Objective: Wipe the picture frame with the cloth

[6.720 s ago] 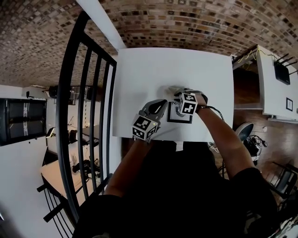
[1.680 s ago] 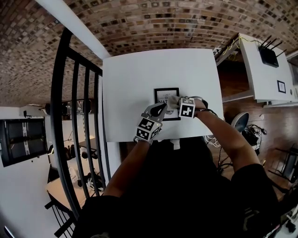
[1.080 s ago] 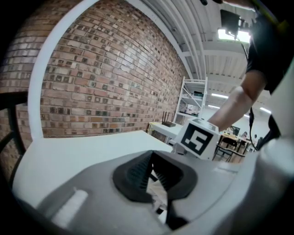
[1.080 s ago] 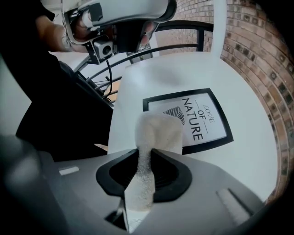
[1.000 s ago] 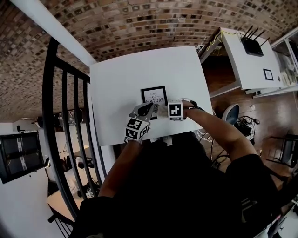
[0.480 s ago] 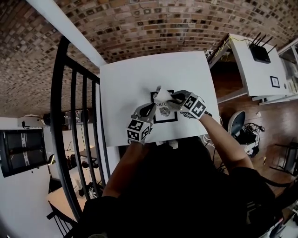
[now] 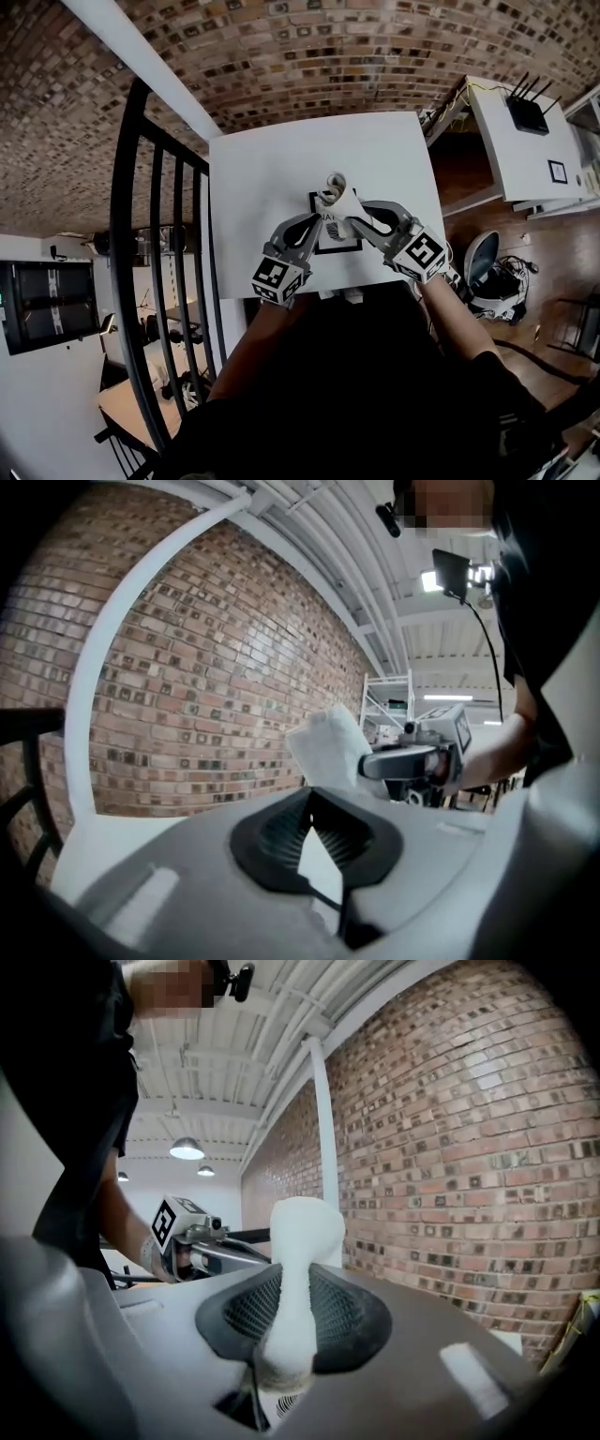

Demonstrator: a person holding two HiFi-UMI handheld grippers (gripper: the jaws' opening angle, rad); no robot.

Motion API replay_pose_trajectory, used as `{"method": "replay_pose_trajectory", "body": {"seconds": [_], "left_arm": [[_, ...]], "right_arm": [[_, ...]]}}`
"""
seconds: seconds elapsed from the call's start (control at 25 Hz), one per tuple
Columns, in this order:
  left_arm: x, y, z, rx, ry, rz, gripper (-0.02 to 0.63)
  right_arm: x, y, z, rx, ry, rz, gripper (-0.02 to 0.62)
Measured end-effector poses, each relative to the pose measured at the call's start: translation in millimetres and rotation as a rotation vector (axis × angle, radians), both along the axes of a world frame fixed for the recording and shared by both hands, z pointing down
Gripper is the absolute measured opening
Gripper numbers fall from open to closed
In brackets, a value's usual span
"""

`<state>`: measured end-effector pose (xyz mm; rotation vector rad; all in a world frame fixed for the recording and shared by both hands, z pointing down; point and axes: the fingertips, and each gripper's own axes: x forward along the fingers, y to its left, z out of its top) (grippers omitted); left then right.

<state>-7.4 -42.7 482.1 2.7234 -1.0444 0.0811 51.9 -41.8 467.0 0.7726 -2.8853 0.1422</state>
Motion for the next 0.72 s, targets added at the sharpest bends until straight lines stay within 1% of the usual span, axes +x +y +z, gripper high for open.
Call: {"method": "replay_pose_trajectory", "body": {"seconds": [0.08, 0.16, 0.32, 0.72], "left_arm": [[1, 3, -9, 0.018, 0.014, 0.005, 0.002], [1, 3, -13, 0.027, 0.019, 0.009, 0.003], [1, 2, -12, 0.024, 0.018, 0.009, 0.002], [2, 1, -4, 0.004, 0.006, 0.008, 0.002]], "right_arm": [[3, 3, -13, 0.012, -0.058, 0.011, 0.087], [7, 3, -20, 0.018, -0.089, 0.025, 0.086], [10, 4, -23, 0.024, -0.104, 0.036, 0.086], [13, 1, -16, -0.008, -0.127, 0.041, 0.086]]}}
